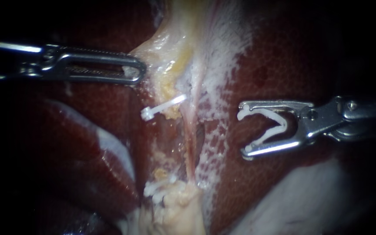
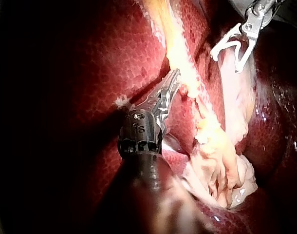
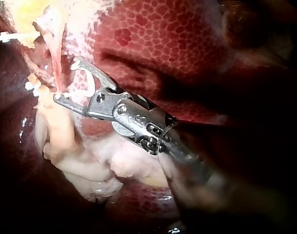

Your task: Clipping first clip right tube

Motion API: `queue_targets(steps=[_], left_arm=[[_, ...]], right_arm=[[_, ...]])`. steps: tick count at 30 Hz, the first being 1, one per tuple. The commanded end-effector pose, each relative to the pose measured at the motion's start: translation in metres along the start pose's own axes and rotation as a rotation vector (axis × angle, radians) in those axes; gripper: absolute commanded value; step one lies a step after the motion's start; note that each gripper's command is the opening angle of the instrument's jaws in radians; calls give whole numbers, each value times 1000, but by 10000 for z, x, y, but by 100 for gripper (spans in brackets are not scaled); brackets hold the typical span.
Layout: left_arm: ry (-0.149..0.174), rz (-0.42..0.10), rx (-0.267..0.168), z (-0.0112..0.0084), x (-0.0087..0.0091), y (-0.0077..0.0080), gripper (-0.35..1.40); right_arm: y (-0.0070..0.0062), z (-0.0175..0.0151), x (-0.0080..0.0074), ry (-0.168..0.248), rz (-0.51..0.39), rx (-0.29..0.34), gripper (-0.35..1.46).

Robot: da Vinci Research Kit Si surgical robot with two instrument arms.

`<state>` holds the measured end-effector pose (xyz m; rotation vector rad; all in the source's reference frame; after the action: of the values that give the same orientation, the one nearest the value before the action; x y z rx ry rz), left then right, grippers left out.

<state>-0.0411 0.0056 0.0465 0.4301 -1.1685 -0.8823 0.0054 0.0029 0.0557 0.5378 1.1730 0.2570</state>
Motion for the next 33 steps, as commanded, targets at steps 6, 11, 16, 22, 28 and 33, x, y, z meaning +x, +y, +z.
queue_targets(steps=[6,11,16,22,28,33], left_arm=[[0,0,0,0,0,-1,-35],[2,-7,5,-8,-13,-4,-35],[1,-25,8,-21,-34,-6,-35],[-11,-18,6,-34,-50,-10,-35],[-17,-15,2,-37,-54,-19,-35],[-17,-15,1,-37,-55,-20,-35]], right_arm=[[-1,2,-3,0,22,-2,60],[-6,10,-14,0,61,-7,59],[-12,27,-27,-3,80,9,59],[-20,45,-32,-17,126,81,58],[-30,61,-25,-5,161,150,55],[-27,75,-20,-10,163,209,54]])
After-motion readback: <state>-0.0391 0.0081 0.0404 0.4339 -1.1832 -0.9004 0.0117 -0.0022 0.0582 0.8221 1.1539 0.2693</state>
